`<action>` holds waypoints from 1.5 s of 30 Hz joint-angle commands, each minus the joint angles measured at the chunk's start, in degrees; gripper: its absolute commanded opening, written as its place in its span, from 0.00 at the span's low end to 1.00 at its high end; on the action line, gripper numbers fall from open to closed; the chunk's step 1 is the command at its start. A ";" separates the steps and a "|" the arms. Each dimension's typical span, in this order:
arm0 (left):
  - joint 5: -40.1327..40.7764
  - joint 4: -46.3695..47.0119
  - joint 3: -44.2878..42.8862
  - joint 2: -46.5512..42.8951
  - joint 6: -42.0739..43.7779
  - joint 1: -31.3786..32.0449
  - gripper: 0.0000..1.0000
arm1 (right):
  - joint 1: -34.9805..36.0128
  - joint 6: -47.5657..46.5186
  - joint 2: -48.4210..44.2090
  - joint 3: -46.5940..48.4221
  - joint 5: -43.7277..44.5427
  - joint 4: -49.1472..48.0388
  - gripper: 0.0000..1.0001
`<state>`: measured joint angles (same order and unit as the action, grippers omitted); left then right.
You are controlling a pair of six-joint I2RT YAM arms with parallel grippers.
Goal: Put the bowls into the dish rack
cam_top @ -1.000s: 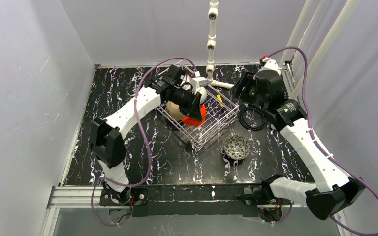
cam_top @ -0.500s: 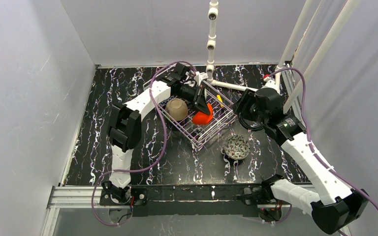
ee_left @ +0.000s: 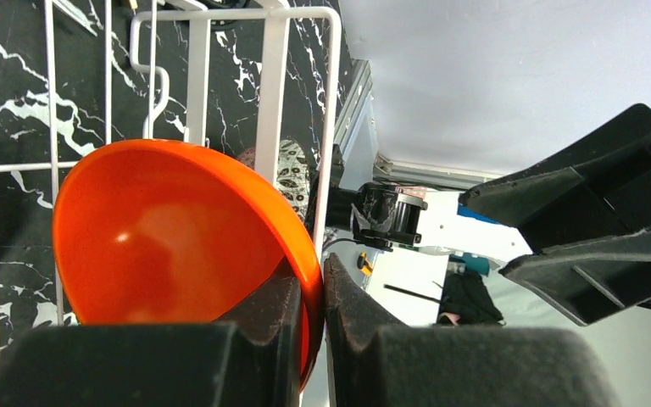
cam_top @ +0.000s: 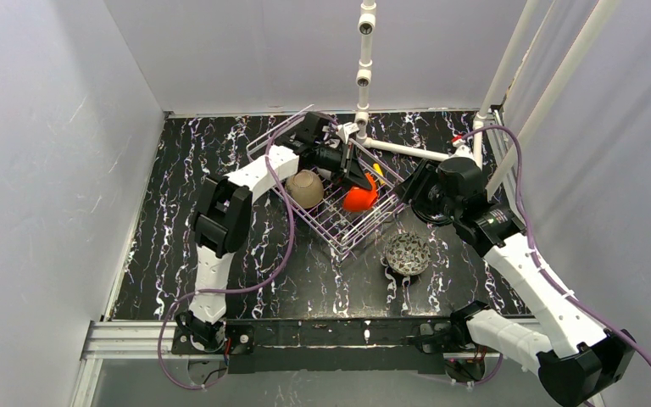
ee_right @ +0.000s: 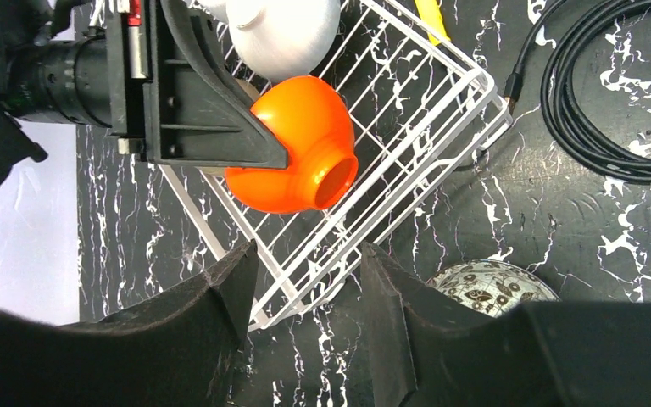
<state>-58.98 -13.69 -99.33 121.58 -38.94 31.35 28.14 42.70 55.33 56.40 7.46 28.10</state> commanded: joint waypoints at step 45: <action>-7.26 16.45 5.14 5.39 -11.69 0.28 0.00 | 2.26 4.36 -1.10 -0.43 -1.19 -3.88 0.53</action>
<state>-65.45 2.61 -93.86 125.45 -49.30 31.68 30.02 46.44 55.48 56.38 5.41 25.52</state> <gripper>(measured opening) 0.072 0.533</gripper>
